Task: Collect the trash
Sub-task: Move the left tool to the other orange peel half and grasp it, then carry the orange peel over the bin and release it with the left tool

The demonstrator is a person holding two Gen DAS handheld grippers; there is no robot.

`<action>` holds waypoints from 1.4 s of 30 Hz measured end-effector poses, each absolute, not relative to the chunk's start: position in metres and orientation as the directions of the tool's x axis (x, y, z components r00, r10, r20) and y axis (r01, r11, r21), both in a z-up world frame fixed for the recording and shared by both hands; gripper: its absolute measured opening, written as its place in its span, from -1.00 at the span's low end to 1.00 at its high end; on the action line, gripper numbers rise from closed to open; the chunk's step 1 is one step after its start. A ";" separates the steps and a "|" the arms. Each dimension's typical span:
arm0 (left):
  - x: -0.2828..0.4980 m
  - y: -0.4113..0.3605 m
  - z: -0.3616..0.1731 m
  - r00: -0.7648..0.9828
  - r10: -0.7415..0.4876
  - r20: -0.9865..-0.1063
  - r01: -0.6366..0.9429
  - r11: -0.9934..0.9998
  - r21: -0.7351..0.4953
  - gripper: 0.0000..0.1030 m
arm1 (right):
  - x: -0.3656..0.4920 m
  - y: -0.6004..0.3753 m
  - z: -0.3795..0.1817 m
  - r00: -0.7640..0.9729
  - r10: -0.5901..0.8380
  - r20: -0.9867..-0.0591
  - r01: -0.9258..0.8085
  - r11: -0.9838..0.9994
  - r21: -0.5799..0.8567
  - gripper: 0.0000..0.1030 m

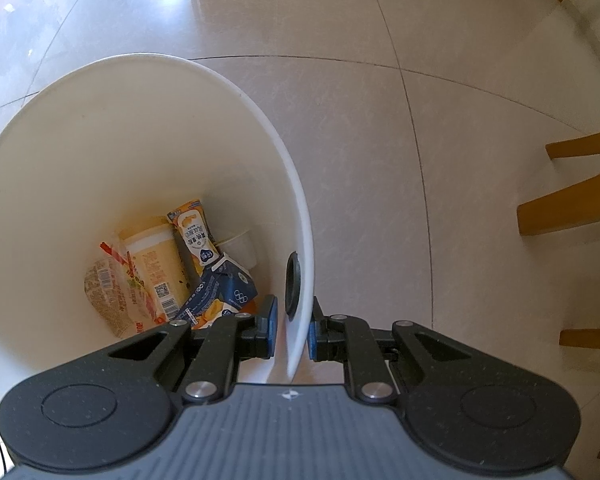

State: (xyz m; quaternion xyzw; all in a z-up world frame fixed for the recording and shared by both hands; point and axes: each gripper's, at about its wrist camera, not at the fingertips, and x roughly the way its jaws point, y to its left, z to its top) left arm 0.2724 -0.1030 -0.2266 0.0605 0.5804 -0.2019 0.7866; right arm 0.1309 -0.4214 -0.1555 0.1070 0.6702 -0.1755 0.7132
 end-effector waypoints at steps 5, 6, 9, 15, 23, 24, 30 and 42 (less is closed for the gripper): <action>0.272 -0.103 -0.250 0.271 -0.248 -0.930 0.390 0.912 -0.130 0.82 | 0.131 -0.419 -0.156 0.042 -0.116 -0.992 0.391 0.916 -0.091 -0.64; 0.273 -0.104 -0.253 0.276 -0.248 -0.929 0.389 0.912 -0.129 0.82 | 0.131 -0.419 -0.156 0.042 -0.118 -0.992 0.390 0.916 -0.092 -0.64; 0.277 -0.108 -0.263 0.291 -0.215 -0.932 0.390 0.917 -0.090 0.82 | 0.131 -0.419 -0.156 0.042 -0.121 -0.992 0.389 0.916 -0.095 -0.64; 0.284 -0.115 -0.275 0.291 -0.175 -0.941 0.398 0.916 -0.047 0.82 | 0.132 -0.418 -0.156 0.043 -0.127 -0.991 0.385 0.917 -0.101 -0.64; 0.286 -0.111 -0.281 0.282 -0.192 -0.940 0.391 0.918 -0.070 0.54 | 0.131 -0.419 -0.156 0.047 -0.127 -0.991 0.386 0.917 -0.099 -0.64; 0.287 -0.111 -0.281 0.282 -0.191 -0.940 0.390 0.918 -0.069 0.50 | 0.131 -0.419 -0.156 0.046 -0.128 -0.991 0.384 0.918 -0.101 -0.64; 0.285 -0.112 -0.278 0.295 -0.181 -0.938 0.396 0.917 -0.052 0.41 | 0.132 -0.418 -0.156 0.044 -0.133 -0.990 0.383 0.918 -0.107 -0.64; 0.277 -0.106 -0.218 0.281 -0.170 -0.944 0.454 0.891 -0.025 0.38 | 0.131 -0.417 -0.157 0.047 -0.134 -0.990 0.384 0.917 -0.105 -0.64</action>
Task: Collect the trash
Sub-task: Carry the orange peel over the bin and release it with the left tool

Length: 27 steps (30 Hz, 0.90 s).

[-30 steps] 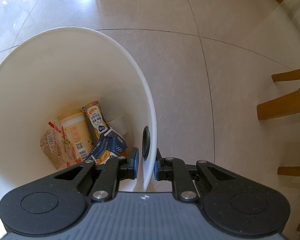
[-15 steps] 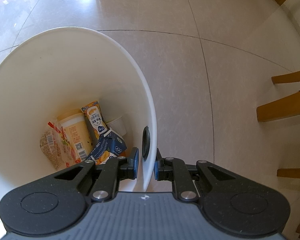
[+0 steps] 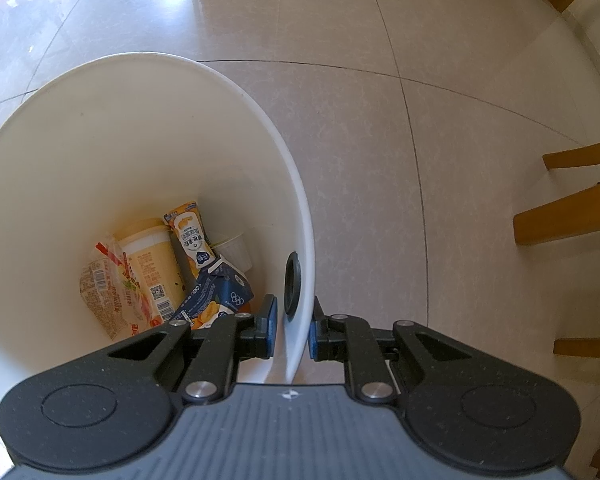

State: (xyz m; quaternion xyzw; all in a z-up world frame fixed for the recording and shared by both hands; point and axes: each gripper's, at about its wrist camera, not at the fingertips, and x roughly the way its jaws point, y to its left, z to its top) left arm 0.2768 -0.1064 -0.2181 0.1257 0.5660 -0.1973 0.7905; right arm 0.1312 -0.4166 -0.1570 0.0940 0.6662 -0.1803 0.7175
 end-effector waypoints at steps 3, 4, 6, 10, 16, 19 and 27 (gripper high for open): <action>0.270 -0.106 -0.183 0.282 -0.192 -0.940 0.494 0.869 -0.029 0.38 | 0.131 -0.414 -0.157 0.049 -0.147 -0.988 0.377 0.919 -0.118 -0.64; 0.267 -0.106 -0.170 0.285 -0.199 -0.938 0.510 0.859 -0.028 0.38 | 0.131 -0.413 -0.158 0.051 -0.156 -0.986 0.368 0.921 -0.127 -0.64; 0.262 -0.107 -0.142 0.289 -0.218 -0.932 0.539 0.842 -0.030 0.38 | 0.130 -0.411 -0.158 0.054 -0.164 -0.985 0.360 0.923 -0.134 -0.63; 0.249 -0.112 -0.081 0.283 -0.259 -0.923 0.601 0.798 -0.039 0.38 | 0.130 -0.416 -0.157 0.056 -0.137 -0.989 0.380 0.919 -0.105 -0.64; 0.217 -0.135 0.004 0.282 -0.325 -0.903 0.735 0.678 -0.015 0.38 | 0.130 -0.416 -0.156 0.056 -0.146 -0.988 0.379 0.918 -0.115 -0.63; 0.202 -0.151 0.031 0.266 -0.357 -0.896 0.783 0.622 -0.016 0.38 | 0.130 -0.418 -0.154 0.055 -0.126 -0.990 0.393 0.915 -0.095 -0.64; 0.175 -0.194 0.062 0.214 -0.462 -0.860 0.850 0.522 -0.069 0.56 | 0.130 -0.419 -0.152 0.058 -0.102 -0.993 0.409 0.910 -0.070 -0.64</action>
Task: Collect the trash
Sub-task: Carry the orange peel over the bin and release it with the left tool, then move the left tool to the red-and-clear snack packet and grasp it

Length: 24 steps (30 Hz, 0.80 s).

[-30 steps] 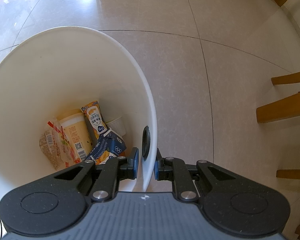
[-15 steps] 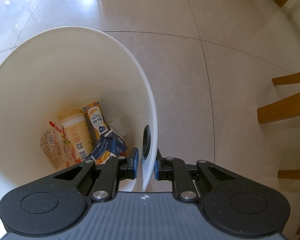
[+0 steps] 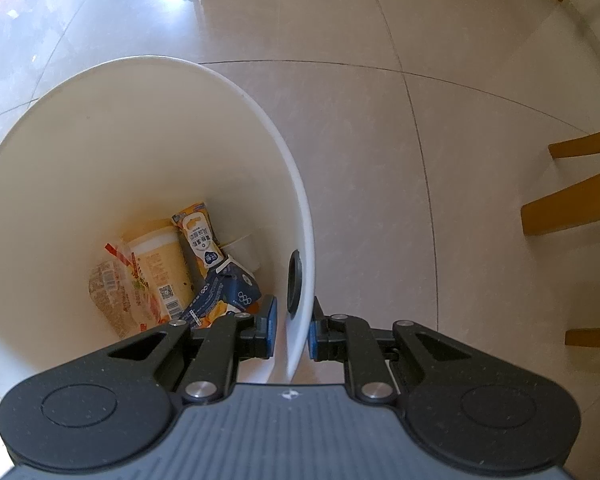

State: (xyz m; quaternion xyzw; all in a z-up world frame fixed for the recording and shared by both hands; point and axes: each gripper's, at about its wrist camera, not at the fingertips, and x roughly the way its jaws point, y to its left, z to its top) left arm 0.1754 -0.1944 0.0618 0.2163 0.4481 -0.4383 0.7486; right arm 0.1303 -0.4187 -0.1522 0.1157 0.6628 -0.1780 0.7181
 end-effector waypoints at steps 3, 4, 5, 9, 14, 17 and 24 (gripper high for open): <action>0.162 -0.203 0.067 0.234 -0.483 -0.844 0.857 0.512 -0.055 0.73 | 0.130 -0.419 -0.152 0.059 -0.099 -0.993 0.412 0.909 -0.066 -0.64; 0.161 -0.203 0.071 0.236 -0.489 -0.840 0.860 0.507 -0.053 0.73 | 0.130 -0.419 -0.152 0.061 -0.095 -0.994 0.415 0.908 -0.062 -0.64; 0.162 -0.207 0.074 0.236 -0.489 -0.840 0.860 0.507 -0.053 0.75 | 0.130 -0.420 -0.151 0.062 -0.092 -0.994 0.416 0.907 -0.058 -0.64; 0.165 -0.201 0.073 0.236 -0.478 -0.846 0.846 0.530 -0.064 0.76 | 0.129 -0.419 -0.151 0.062 -0.096 -0.993 0.412 0.909 -0.062 -0.64; 0.170 -0.192 0.069 0.240 -0.464 -0.853 0.830 0.554 -0.068 0.79 | 0.130 -0.418 -0.152 0.060 -0.101 -0.993 0.407 0.911 -0.068 -0.62; 0.173 -0.185 0.063 0.247 -0.446 -0.860 0.814 0.577 -0.066 0.81 | 0.130 -0.417 -0.152 0.060 -0.102 -0.993 0.408 0.910 -0.068 -0.62; 0.196 -0.152 0.018 0.255 -0.383 -0.888 0.698 0.709 -0.105 0.82 | 0.130 -0.416 -0.152 0.060 -0.106 -0.993 0.406 0.911 -0.073 -0.62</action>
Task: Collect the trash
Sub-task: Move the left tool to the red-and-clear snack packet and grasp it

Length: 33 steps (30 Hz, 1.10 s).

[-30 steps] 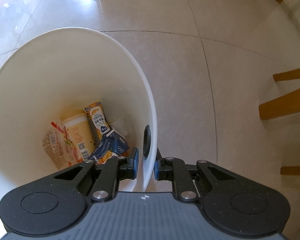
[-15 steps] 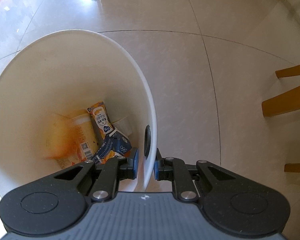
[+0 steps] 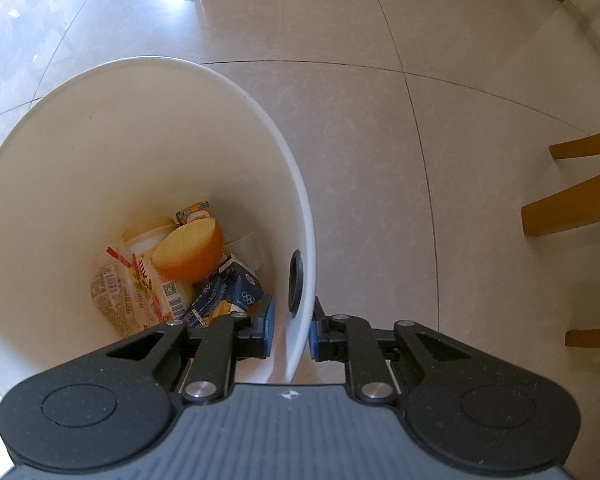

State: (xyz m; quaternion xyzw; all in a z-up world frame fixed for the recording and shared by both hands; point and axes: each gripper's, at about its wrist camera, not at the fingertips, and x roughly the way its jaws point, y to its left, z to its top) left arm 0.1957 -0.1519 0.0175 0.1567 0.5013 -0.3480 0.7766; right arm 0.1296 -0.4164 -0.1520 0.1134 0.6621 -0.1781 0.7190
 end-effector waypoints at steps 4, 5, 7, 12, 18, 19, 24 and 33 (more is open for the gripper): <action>0.216 -0.126 -0.030 0.202 -0.352 -0.914 0.564 0.805 -0.185 0.82 | 0.130 -0.414 -0.152 0.057 -0.117 -0.991 0.400 0.913 -0.085 -0.61; 0.220 -0.120 -0.041 0.193 -0.348 -0.918 0.533 0.823 -0.199 0.82 | 0.131 -0.413 -0.152 0.057 -0.120 -0.991 0.400 0.912 -0.087 -0.61; 0.228 -0.108 -0.064 0.182 -0.330 -0.926 0.469 0.857 -0.213 0.82 | 0.131 -0.412 -0.152 0.057 -0.123 -0.991 0.398 0.913 -0.090 -0.61; 0.245 -0.083 -0.124 0.162 -0.296 -0.941 0.302 0.923 -0.238 0.82 | 0.130 -0.409 -0.153 0.057 -0.129 -0.990 0.394 0.914 -0.096 -0.61; 0.254 -0.048 -0.201 0.139 -0.246 -0.959 0.074 0.969 -0.237 0.80 | 0.131 -0.408 -0.152 0.054 -0.132 -0.990 0.396 0.913 -0.101 -0.61; 0.252 -0.042 -0.212 0.135 -0.248 -0.959 0.037 0.969 -0.246 0.80 | 0.131 -0.408 -0.152 0.055 -0.134 -0.990 0.394 0.914 -0.101 -0.61; 0.252 -0.026 -0.247 0.148 -0.267 -0.952 -0.095 0.955 -0.283 0.77 | 0.130 -0.407 -0.151 0.059 -0.135 -0.989 0.378 0.920 -0.103 -0.61; 0.261 -0.023 -0.277 0.143 -0.203 -0.969 -0.235 0.944 -0.233 0.64 | 0.130 -0.406 -0.150 0.062 -0.137 -0.989 0.378 0.920 -0.103 -0.62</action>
